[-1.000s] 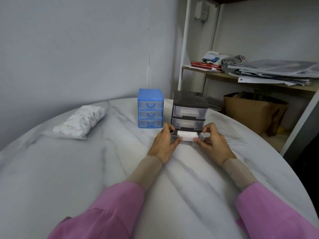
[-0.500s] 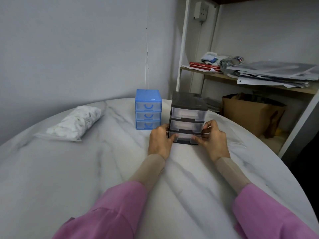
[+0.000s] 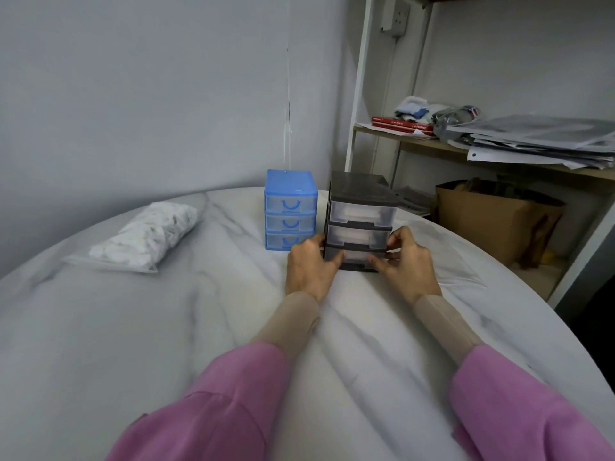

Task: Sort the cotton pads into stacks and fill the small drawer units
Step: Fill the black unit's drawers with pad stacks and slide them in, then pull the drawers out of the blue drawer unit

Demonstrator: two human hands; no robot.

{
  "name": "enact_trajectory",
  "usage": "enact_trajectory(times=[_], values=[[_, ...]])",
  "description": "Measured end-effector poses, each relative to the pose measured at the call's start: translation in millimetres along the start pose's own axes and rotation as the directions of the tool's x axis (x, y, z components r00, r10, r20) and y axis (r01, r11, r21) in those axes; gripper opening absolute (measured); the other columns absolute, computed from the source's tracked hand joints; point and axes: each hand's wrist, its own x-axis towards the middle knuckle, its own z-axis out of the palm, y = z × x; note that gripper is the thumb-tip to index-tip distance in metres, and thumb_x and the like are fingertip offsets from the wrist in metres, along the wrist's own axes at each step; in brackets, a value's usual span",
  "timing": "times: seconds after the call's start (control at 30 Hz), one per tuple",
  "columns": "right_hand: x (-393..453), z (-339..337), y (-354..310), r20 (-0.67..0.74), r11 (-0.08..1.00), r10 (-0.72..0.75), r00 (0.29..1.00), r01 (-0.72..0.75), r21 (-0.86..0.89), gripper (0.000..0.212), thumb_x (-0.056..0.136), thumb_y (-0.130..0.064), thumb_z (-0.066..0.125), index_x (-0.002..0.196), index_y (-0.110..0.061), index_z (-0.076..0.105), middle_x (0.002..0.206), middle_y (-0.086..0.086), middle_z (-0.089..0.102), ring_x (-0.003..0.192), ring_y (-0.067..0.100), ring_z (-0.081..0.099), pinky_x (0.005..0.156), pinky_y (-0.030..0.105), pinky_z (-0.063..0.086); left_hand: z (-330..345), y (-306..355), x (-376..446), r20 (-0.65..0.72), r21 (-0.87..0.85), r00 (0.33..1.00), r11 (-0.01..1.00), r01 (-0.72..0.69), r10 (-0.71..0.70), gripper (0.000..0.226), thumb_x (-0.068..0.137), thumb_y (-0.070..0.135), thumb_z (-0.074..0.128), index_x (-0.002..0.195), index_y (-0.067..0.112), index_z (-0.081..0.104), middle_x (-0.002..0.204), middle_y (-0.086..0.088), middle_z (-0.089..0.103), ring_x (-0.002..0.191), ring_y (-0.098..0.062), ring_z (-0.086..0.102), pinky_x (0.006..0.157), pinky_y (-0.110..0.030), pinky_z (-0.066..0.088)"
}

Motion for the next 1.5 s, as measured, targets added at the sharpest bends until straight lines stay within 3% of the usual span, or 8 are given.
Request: enact_trajectory(times=[0.13,0.4,0.5,0.63,0.77,0.93,1.17,1.5], values=[[8.0,1.1,1.3,-0.005,1.000,0.003,1.000,-0.003,0.000,0.024,0.094,-0.026,0.052,0.098,-0.003,0.049,0.088,0.009,0.057,0.079,0.022,0.055,0.072,0.032,0.046,-2.2,0.1,5.4,-0.038,0.010,0.999,0.999,0.038,-0.038,0.031,0.089,0.031,0.062,0.107,0.006,0.067,0.100,-0.011,0.070,0.094,-0.026,0.064,0.085,-0.031,0.051],[21.9,11.4,3.5,-0.011,0.999,0.045,0.999,-0.045,0.000,0.025,0.094,-0.026,0.052,0.099,-0.001,0.052,0.088,0.006,0.056,0.080,0.019,0.054,0.078,0.035,0.048,0.9,0.4,12.2,-0.066,0.050,0.997,0.997,0.054,-0.050,0.028,0.091,0.029,0.058,0.102,0.004,0.067,0.097,-0.011,0.070,0.092,-0.026,0.062,0.081,-0.029,0.048],[23.0,13.2,5.0,0.017,0.997,0.069,0.997,-0.069,0.025,0.021,0.094,-0.021,0.054,0.101,-0.002,0.050,0.093,0.005,0.056,0.084,0.019,0.056,0.081,0.035,0.050,3.7,-1.4,14.0,-0.061,0.054,0.997,0.997,0.053,-0.050,0.024,0.092,0.025,0.057,0.102,0.005,0.065,0.097,-0.012,0.068,0.092,-0.026,0.061,0.081,-0.030,0.050],[19.5,12.2,5.1,0.055,0.989,0.099,0.994,-0.104,0.102,0.015,0.093,-0.015,0.055,0.101,-0.002,0.050,0.097,0.004,0.055,0.087,0.015,0.054,0.077,0.023,0.043,2.1,-3.5,14.1,-0.037,0.061,0.999,0.998,0.032,-0.030,0.024,0.094,0.022,0.055,0.109,0.006,0.064,0.102,-0.012,0.068,0.095,-0.026,0.061,0.084,-0.030,0.050],[10.0,17.0,3.3,0.021,0.991,0.121,0.992,-0.122,0.054,0.013,0.089,-0.006,0.057,0.101,-0.004,0.052,0.104,0.010,0.054,0.095,0.019,0.049,0.082,0.022,0.038,-1.8,-7.6,12.5,-0.022,0.066,0.999,0.997,0.050,-0.049,0.025,0.094,0.019,0.054,0.114,0.008,0.064,0.107,-0.014,0.067,0.097,-0.028,0.062,0.089,-0.034,0.051],[-8.6,20.8,-4.4,0.043,0.989,0.131,0.991,-0.133,0.057,0.012,0.083,0.005,0.056,0.089,-0.006,0.056,0.097,0.011,0.057,0.086,0.018,0.050,0.078,0.020,0.038,-7.7,-5.8,-1.8,0.004,0.119,0.999,0.992,0.031,-0.032,0.023,0.091,0.010,0.052,0.109,0.009,0.064,0.100,-0.015,0.068,0.092,-0.030,0.063,0.085,-0.037,0.051],[-38.0,34.4,-39.8,0.156,0.994,-0.025,0.987,0.007,0.112,0.023,0.077,0.009,0.054,0.075,-0.013,0.058,0.078,0.004,0.062,0.071,0.017,0.055,0.070,0.021,0.043,-44.3,-15.4,-25.0,0.036,0.109,0.999,0.994,0.027,-0.031,0.028,0.085,-0.001,0.048,0.107,0.007,0.063,0.100,-0.008,0.067,0.089,-0.022,0.060,0.086,-0.023,0.045],[-55.3,84.2,-112.8,0.334,0.983,-0.162,0.928,0.121,0.140,0.019,0.078,0.005,0.051,0.081,-0.010,0.062,0.082,0.006,0.063,0.073,0.015,0.053,0.068,0.017,0.041,-130.0,-57.3,-33.1,-0.101,0.129,0.994,0.989,0.065,-0.052,0.027,0.082,-0.004,0.048,0.099,0.007,0.065,0.090,-0.005,0.069,0.072,-0.013,0.051,0.068,-0.012,0.035]])
